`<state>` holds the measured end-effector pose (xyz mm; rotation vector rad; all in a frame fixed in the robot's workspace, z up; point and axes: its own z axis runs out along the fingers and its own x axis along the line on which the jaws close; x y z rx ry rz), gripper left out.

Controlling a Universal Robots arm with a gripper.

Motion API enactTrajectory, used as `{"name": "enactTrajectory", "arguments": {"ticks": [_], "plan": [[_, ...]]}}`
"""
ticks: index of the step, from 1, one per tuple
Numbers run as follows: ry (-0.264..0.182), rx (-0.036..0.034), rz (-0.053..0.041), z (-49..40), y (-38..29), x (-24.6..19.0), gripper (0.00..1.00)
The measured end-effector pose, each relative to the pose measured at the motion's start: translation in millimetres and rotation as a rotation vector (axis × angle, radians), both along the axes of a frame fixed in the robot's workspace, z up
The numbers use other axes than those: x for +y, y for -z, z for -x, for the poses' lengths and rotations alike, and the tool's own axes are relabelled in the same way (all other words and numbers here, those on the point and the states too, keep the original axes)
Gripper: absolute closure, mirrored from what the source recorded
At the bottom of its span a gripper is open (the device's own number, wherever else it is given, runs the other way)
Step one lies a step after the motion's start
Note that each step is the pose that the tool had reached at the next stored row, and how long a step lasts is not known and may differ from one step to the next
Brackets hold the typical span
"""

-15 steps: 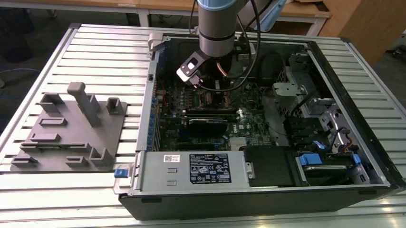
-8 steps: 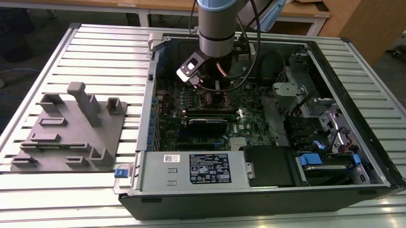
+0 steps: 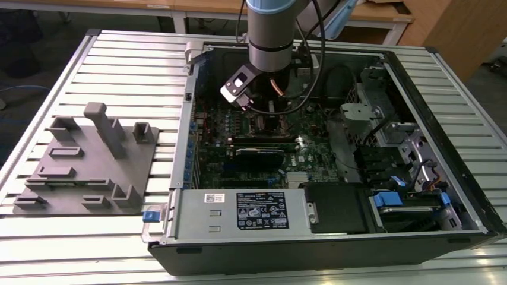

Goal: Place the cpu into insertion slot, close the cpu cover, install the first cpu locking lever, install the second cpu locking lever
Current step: 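Place the cpu into insertion slot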

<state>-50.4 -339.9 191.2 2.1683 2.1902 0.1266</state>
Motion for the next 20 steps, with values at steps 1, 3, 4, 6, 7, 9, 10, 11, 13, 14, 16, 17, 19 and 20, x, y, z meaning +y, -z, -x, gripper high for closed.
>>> {"name": "enactTrajectory", "arguments": {"ticks": [1, 3, 4, 6, 7, 9, 10, 11, 13, 14, 16, 17, 19, 20], "plan": [[0.000, -0.0001, -0.0001, 0.0, 0.0, 0.0, 0.46], [0.000, -0.0001, 0.0000, 0.0, 0.0, 0.0, 0.46], [0.000, -0.0001, -0.0001, 0.0, 0.1, 0.0, 0.46], [0.000, -0.0001, -0.0001, 0.0, 0.1, 0.0, 0.46], [0.000, -0.0001, -0.0001, 0.0, 0.1, 0.0, 0.46], [0.000, -0.0008, -0.0012, -0.1, 0.5, 0.2, 0.45], [0.000, -0.0006, -0.0008, -0.1, 0.4, 0.1, 0.45], [0.000, -0.0003, -0.0004, 0.0, 0.3, 0.0, 0.39], [0.000, -0.0001, -0.0001, 0.0, 0.2, 0.0, 0.39], [0.000, -0.0001, 0.0000, 0.0, 0.2, 0.0, 0.39], [0.000, 0.0000, 0.0001, 0.0, -0.9, -0.1, 0.39], [0.000, -0.0001, -0.0001, 0.0, -2.0, 0.0, 0.39], [0.000, -0.0001, -0.0001, 0.0, -4.8, 0.0, 0.39], [0.000, -0.0001, -0.0001, 0.0, -6.2, 0.0, 0.39]]}}
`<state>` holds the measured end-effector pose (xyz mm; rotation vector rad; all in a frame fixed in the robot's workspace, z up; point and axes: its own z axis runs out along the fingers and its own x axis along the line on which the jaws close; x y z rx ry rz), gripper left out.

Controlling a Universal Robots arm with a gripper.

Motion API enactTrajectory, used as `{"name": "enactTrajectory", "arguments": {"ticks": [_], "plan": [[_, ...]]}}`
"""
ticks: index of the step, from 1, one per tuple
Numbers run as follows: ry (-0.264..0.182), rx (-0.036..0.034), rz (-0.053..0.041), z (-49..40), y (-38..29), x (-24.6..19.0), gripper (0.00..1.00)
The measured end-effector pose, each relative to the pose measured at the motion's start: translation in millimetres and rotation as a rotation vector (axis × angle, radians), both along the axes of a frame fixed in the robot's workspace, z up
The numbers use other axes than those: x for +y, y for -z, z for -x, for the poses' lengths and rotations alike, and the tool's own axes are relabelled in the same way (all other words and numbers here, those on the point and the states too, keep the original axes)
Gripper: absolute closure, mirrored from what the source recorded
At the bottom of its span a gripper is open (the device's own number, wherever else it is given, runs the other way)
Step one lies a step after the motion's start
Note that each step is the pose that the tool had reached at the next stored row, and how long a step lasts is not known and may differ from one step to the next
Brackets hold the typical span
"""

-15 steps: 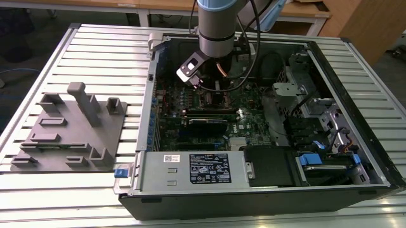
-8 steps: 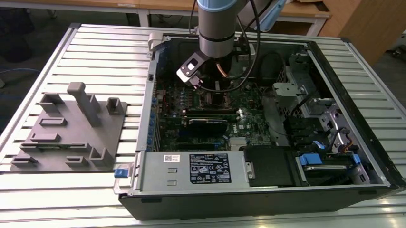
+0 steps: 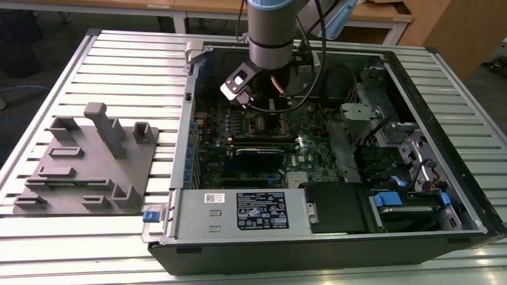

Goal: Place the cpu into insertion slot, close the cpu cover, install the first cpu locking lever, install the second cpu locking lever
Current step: 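Place the cpu into insertion slot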

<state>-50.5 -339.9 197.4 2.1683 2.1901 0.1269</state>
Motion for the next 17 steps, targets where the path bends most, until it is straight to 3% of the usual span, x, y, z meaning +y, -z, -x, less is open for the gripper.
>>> {"name": "enactTrajectory", "arguments": {"ticks": [8, 17], "plan": [[0.000, 0.0000, -0.0001, -0.1, -11.1, 0.0, 0.39], [0.000, 0.0000, 0.0000, -0.1, -12.1, 0.0, 0.40]]}}
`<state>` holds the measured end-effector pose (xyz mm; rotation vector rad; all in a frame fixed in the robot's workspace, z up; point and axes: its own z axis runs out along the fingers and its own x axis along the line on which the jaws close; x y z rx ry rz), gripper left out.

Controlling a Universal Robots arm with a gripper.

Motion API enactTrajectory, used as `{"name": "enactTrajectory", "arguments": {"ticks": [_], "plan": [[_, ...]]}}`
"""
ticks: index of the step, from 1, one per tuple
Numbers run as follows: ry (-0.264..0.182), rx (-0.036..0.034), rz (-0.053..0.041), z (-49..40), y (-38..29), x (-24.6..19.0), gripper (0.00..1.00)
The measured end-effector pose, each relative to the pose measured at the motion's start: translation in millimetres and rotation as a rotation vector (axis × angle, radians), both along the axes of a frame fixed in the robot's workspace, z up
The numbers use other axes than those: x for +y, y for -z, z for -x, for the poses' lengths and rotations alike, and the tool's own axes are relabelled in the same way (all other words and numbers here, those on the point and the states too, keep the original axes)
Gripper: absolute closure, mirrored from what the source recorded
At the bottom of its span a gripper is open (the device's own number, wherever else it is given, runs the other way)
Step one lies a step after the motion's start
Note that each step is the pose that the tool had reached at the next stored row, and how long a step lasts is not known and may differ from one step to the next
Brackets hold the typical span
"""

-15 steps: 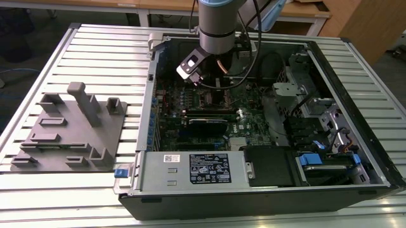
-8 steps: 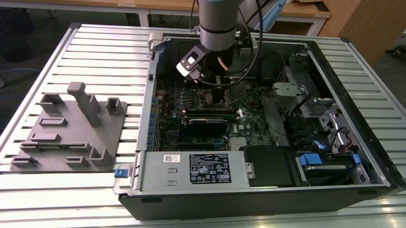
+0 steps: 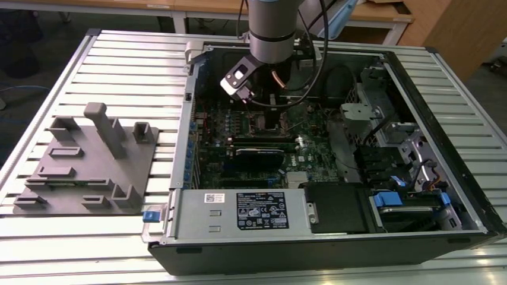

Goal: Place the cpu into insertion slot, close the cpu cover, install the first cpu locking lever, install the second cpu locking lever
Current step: 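Place the cpu into insertion slot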

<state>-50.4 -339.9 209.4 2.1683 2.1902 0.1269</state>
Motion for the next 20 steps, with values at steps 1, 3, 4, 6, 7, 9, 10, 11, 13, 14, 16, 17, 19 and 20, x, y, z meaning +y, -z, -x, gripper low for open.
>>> {"name": "enactTrajectory", "arguments": {"ticks": [1, 3, 4, 6, 7, 9, 10, 11, 13, 14, 16, 17, 19, 20], "plan": [[0.000, 0.0000, -0.0001, 0.0, 0.0, 0.0, 0.47], [0.000, 0.0000, -0.0001, 0.0, -0.2, 0.0, 0.53], [0.000, 0.0000, 0.0000, 0.0, -0.2, 0.0, 0.58], [0.000, 0.0000, 0.0000, 0.0, -0.4, 0.0, 0.64], [0.000, 0.0000, 0.0000, 0.0, -0.4, 0.0, 0.70], [0.000, 0.0000, -0.0001, 0.0, -0.6, 0.0, 0.76], [0.000, 0.0000, 0.0000, 0.0, -0.6, 0.0, 0.82], [0.000, 0.0000, 0.0000, 0.0, -0.7, 0.0, 0.88], [0.000, 0.0000, -0.0001, 0.0, -0.8, 0.0, 0.90], [0.000, 0.0000, -0.0001, 0.0, -0.9, 0.0, 0.90], [0.000, 0.0000, -0.0001, 0.0, -1.0, 0.0, 0.90], [0.000, 0.0000, -0.0001, 0.0, -1.1, 0.0, 0.90], [0.000, 0.0097, -0.0001, -0.2, -1.1, 0.0, 0.90], [0.000, 0.0210, 0.0000, -0.3, -1.0, 0.0, 0.90]]}}
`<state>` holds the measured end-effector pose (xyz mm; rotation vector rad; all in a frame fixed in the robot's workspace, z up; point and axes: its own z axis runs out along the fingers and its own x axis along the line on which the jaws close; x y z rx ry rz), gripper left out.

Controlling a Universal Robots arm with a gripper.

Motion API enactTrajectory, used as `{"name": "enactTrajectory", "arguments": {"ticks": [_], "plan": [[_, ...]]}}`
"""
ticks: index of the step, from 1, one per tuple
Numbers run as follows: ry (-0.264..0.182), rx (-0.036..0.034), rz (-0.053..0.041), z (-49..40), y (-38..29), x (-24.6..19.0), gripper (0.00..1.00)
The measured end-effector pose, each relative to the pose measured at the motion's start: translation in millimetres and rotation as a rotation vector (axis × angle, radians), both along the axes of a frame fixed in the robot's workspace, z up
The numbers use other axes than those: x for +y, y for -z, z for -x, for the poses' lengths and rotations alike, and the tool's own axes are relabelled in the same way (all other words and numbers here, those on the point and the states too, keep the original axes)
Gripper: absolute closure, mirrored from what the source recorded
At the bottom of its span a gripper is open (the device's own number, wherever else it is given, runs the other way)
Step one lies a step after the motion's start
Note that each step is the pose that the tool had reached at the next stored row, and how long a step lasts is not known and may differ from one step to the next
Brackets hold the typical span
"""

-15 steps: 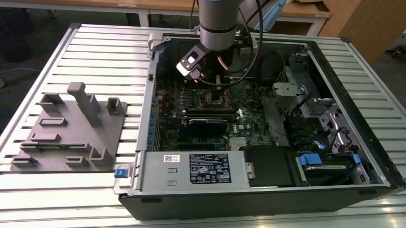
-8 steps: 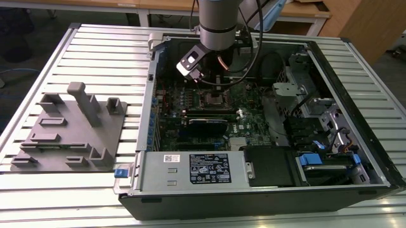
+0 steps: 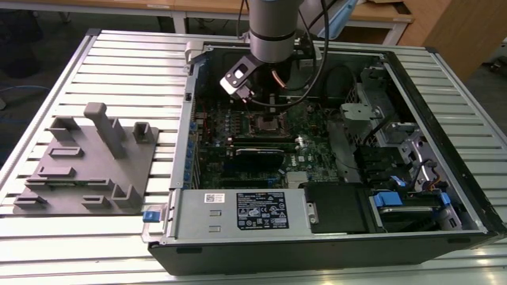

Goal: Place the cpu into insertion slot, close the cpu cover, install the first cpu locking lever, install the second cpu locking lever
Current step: 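Place the cpu into insertion slot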

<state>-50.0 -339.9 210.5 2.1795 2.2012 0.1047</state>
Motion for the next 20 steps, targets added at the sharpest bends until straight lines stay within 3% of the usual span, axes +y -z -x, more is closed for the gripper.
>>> {"name": "enactTrajectory", "arguments": {"ticks": [2, 6, 11, 20], "plan": [[0.000, 0.0180, 0.0000, -0.3, 0.0, 0.0, 0.90], [0.000, 0.0185, -0.0006, -0.4, 0.2, 0.0, 0.90], [0.036, 0.0186, -0.0010, -0.8, 0.8, 0.0, 0.90], [0.036, 0.0187, -0.0011, -2.0, 2.7, 0.0, 0.90]]}}
